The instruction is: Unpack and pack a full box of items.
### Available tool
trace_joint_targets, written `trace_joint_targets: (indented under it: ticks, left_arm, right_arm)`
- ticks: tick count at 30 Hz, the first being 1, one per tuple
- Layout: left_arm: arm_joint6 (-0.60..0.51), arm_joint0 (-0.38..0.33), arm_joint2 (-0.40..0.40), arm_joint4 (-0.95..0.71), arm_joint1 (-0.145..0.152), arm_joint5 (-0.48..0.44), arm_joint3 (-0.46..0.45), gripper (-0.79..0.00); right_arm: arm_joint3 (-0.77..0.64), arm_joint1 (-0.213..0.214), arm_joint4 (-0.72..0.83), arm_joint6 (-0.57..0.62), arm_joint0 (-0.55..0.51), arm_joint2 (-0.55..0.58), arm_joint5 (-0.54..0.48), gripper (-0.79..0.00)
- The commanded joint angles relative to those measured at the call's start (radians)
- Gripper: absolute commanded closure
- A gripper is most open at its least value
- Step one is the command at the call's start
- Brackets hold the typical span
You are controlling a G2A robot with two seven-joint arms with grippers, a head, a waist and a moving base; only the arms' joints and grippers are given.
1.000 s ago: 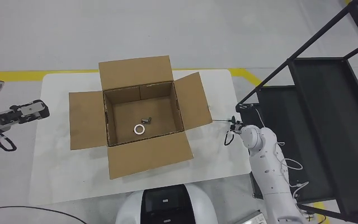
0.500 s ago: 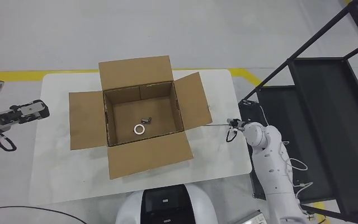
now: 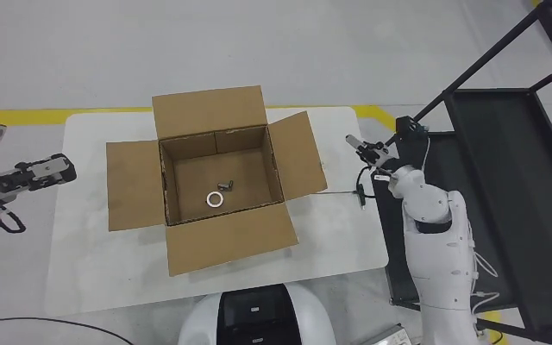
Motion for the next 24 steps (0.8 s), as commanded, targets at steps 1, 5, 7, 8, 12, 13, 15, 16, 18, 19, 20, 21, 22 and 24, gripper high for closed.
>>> trace_joint_targets:
  ticks: [1,5,7,8,12,13,15,16,18,19,20,21,22,24]
  left_arm:
    - [0.0,0.0,0.0,0.0,0.0,0.0,0.0,-0.785]
    - [0.0,0.0,0.0,0.0,0.0,0.0,0.0,-0.785]
    - [0.0,0.0,0.0,0.0,0.0,0.0,0.0,-0.785]
    - [0.0,0.0,0.0,0.0,0.0,0.0,0.0,-0.785]
    - [0.0,0.0,0.0,0.0,0.0,0.0,0.0,-0.785]
    - [0.0,0.0,0.0,0.0,0.0,0.0,0.0,-0.785]
    - [0.0,0.0,0.0,0.0,0.0,0.0,0.0,-0.785]
    - [0.0,0.0,0.0,0.0,0.0,0.0,0.0,-0.785]
    - [0.0,0.0,0.0,0.0,0.0,0.0,0.0,-0.785]
    - [0.0,0.0,0.0,0.0,0.0,0.0,0.0,-0.785]
    - [0.0,0.0,0.0,0.0,0.0,0.0,0.0,-0.785]
    - [0.0,0.0,0.0,0.0,0.0,0.0,0.0,-0.785]
    - [0.0,0.0,0.0,0.0,0.0,0.0,0.0,-0.785]
    - [0.0,0.0,0.0,0.0,0.0,0.0,0.0,-0.785]
  right_arm:
    - [-0.011,0.0,0.043,-0.004,0.009,-0.028,-0.055,-0.785]
    - [-0.022,0.0,0.098,0.012,0.046,-0.101,-0.154,-0.785]
    - [-0.018,0.0,0.117,0.023,0.071,-0.138,-0.194,-0.785]
    - [-0.015,0.0,0.137,0.031,0.085,-0.16,-0.213,-0.785]
    - [0.021,0.001,0.131,0.08,0.14,-0.249,-0.277,-0.785]
    - [0.034,0.0,0.123,0.088,0.154,-0.275,-0.286,-0.785]
    - [0.065,-0.001,0.077,0.106,0.185,-0.327,-0.294,-0.785]
    - [0.085,-0.002,0.045,0.11,0.202,-0.354,-0.28,-0.785]
    - [0.12,-0.005,-0.049,0.113,0.241,-0.411,-0.226,-0.785]
    - [0.134,-0.01,-0.042,0.1,0.257,-0.437,-0.198,-0.785]
    - [0.145,-0.013,-0.047,0.098,0.273,-0.462,-0.187,-0.785]
    - [0.153,-0.014,-0.078,0.111,0.291,-0.488,-0.193,-0.785]
    - [0.165,-0.017,-0.085,0.11,0.304,-0.508,-0.191,-0.785]
    - [0.185,-0.02,-0.115,0.127,0.331,-0.555,-0.202,-0.785]
